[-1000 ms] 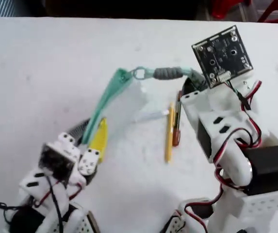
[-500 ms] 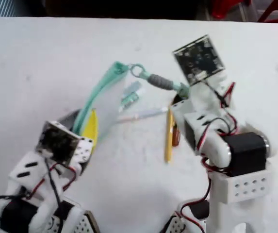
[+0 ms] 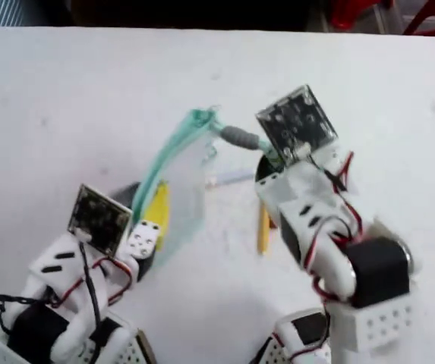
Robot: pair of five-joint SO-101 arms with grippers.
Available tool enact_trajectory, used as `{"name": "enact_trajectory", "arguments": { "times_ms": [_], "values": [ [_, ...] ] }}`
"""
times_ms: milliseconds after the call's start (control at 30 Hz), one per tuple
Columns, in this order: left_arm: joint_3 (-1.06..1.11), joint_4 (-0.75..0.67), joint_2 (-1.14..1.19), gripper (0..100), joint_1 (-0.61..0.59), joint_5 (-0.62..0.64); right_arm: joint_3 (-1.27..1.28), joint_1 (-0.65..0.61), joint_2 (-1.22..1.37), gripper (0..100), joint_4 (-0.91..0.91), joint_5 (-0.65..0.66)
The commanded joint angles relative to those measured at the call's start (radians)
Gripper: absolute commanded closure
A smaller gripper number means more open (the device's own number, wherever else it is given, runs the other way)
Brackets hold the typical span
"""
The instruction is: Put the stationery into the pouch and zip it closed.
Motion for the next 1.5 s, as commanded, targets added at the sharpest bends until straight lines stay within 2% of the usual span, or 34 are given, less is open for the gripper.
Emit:
{"name": "enact_trajectory", "arguments": {
  "times_ms": [0, 300, 533, 633, 733, 900, 1000, 1100, 1300, 1467],
  "values": [
    [0.041, -0.106, 0.016, 98, 0.096, 0.011, -0.005, 0.004, -0.073, 98.1, -0.021, 0.003],
    [0.296, -0.321, 0.012, 98, 0.064, 0.041, -0.006, 0.001, -0.153, 98.1, -0.022, -0.008],
    [0.414, -0.420, 0.010, 98, 0.038, 0.048, -0.012, -0.202, -0.154, 98.1, -0.021, -0.003],
    [0.439, -0.446, 0.010, 98, 0.038, 0.048, -0.011, -0.180, -0.147, 98.1, -0.022, 0.000],
    [0.442, -0.440, 0.010, 96, 0.042, 0.049, -0.005, -0.120, -0.147, 98.1, -0.022, 0.002],
    [0.391, -0.285, 0.008, 78, 0.061, 0.109, -0.003, -0.093, -0.147, 98.1, -0.012, -0.005],
    [0.348, -0.221, 0.008, 79, 0.056, 0.112, -0.003, -0.094, -0.147, 98.1, -0.004, -0.006],
    [0.350, -0.222, 0.008, 82, 0.054, 0.112, -0.003, -0.090, -0.150, 98.1, -0.002, -0.003],
    [0.325, -0.213, 0.008, 98, 0.054, 0.112, -0.002, -0.077, -0.147, 98.1, -0.001, 0.000],
    [0.230, -0.106, 0.008, 95, 0.056, 0.112, 0.051, -0.058, -0.145, 98.1, -0.015, -0.005]
  ]
}}
